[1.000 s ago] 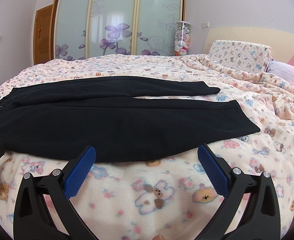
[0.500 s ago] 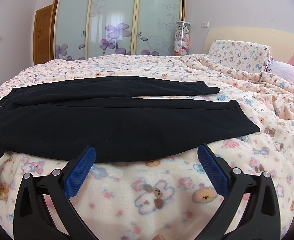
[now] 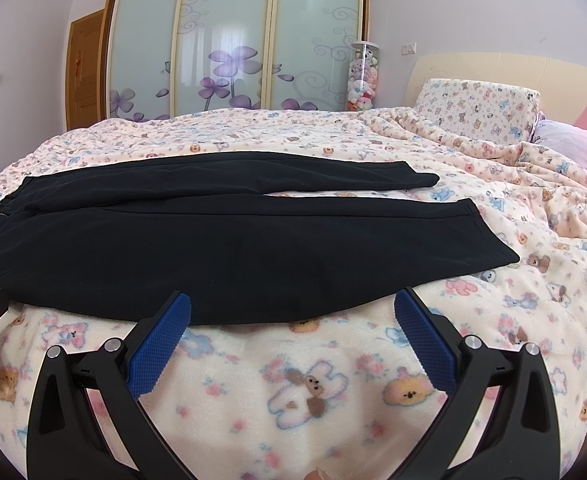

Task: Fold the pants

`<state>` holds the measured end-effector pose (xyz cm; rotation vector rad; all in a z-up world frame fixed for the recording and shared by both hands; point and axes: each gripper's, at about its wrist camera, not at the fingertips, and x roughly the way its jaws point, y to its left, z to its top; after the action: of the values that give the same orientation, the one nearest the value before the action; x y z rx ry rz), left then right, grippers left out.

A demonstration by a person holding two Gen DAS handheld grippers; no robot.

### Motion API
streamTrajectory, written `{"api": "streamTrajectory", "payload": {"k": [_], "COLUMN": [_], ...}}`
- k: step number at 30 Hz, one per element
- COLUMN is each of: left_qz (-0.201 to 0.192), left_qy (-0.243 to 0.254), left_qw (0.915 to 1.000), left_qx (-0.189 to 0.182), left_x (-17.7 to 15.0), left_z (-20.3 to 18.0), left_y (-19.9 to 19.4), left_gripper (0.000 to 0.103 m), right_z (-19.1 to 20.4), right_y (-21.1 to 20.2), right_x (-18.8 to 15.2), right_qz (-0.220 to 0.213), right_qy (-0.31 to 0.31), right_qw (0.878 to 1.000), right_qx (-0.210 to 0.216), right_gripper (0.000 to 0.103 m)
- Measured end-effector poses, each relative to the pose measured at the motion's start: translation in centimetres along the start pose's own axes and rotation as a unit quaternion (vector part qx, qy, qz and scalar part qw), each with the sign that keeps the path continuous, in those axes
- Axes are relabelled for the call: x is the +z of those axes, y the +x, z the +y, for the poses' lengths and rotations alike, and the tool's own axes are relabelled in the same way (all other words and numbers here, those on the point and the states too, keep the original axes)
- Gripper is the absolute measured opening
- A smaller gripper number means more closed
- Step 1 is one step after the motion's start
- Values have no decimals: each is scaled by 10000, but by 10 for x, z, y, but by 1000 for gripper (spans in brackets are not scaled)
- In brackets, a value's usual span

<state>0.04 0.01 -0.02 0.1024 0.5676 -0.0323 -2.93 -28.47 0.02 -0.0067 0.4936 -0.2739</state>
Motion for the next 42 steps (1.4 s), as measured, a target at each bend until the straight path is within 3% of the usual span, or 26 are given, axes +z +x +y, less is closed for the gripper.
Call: {"api": "streamTrajectory", "payload": {"k": [29, 31, 35, 38, 40, 42], "left_qz": [3, 3, -4, -233, -450, -791], "left_qy": [-11, -37, -138, -147, -159, -234], "left_qw": [10000, 10000, 9998, 9996, 9988, 9964], "left_qx": [-9, -56, -152, -101, -93, -207], "left_x": [0, 0, 3, 15, 22, 33], "left_z": [0, 1, 4, 9, 10, 10], "left_y": [0, 0, -3, -12, -17, -26], "left_gripper": [101, 101, 101, 101, 101, 101], "right_z": [0, -4, -21, -48, -73, -96], "right_y": [-2, -3, -8, -11, -12, -8], "right_x": [1, 2, 14, 34, 51, 68], "right_qz": [-39, -88, -231, -458, -829, -1138], "right_qy": [43, 101, 415, 756, 971, 1128], "right_qw": [10000, 9997, 9937, 9799, 9661, 9595], "right_qx": [70, 224, 1020, 1786, 2242, 2317], "right_gripper": [102, 102, 102, 102, 102, 102]}}
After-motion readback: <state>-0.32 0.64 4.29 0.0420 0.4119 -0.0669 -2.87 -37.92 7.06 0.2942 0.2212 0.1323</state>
